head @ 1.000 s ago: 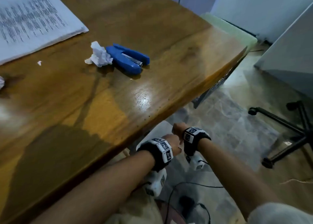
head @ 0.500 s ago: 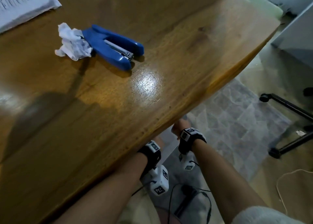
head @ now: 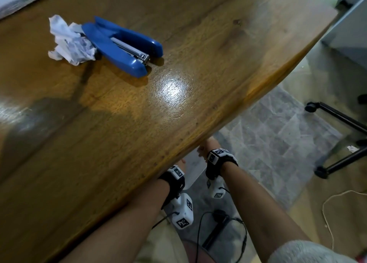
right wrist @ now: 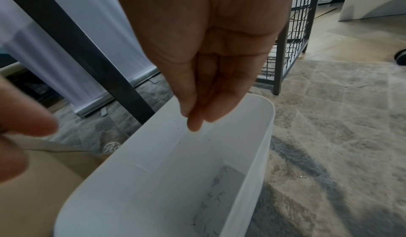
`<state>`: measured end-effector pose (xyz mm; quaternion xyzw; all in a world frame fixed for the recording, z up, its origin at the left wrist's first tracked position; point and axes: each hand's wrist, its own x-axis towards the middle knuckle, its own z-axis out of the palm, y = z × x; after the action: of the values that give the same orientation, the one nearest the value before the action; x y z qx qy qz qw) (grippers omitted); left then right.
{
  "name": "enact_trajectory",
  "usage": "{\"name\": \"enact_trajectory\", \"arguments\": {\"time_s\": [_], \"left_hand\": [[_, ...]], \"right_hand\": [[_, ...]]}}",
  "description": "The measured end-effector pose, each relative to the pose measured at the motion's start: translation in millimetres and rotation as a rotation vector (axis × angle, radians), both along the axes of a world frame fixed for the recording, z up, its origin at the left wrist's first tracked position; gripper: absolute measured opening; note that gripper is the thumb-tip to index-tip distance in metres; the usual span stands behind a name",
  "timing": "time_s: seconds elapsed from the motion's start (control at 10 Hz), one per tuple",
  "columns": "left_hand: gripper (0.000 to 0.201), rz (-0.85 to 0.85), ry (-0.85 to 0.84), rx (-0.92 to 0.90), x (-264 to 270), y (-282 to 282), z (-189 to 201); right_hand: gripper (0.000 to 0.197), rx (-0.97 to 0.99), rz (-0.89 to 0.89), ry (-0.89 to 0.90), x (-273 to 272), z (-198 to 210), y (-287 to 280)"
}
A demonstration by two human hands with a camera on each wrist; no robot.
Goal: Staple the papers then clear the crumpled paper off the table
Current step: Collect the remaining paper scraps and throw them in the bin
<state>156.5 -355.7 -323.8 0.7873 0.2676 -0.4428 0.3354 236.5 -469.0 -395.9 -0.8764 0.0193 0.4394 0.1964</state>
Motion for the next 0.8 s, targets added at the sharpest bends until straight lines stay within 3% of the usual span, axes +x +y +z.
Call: {"name": "enact_trajectory", "arguments": {"time_s": [0.1, 0.3, 0.4, 0.5, 0.7, 0.8], "left_hand": [[0.039, 0.067, -0.015, -0.01, 2.1, -1.0, 4.2], [0.04, -0.024, -0.09, 0.054, 6.2, -5.2, 14.9], [0.038, -0.041, -0.145, 0.099, 7.6, -11.1, 17.3], [0.035, -0.139, -0.221, 0.124, 8.8, -23.4, 23.5], [0.042, -0.314, -0.364, 0.14, 2.5, -51.0, 51.3], [0.04, -0.358, -0.492, 0.096, -8.8, -53.2, 95.0]], "right_hand": [[0.023, -0.017, 0.045, 0.015, 1.7, 5.4, 2.7], [0.025, -0.009, 0.086, -0.024, -4.3, 19.3, 3.9], [0.045, -0.05, 0.269, -0.106, -12.0, 27.3, 1.3], [0.043, -0.046, 0.408, -0.168, -20.6, 48.3, -2.7], [0.029, -0.069, 0.511, -0.231, -33.6, 113.7, -17.5], [0.029, -0.068, 0.511, -0.338, -41.3, 155.3, -28.6]]}}
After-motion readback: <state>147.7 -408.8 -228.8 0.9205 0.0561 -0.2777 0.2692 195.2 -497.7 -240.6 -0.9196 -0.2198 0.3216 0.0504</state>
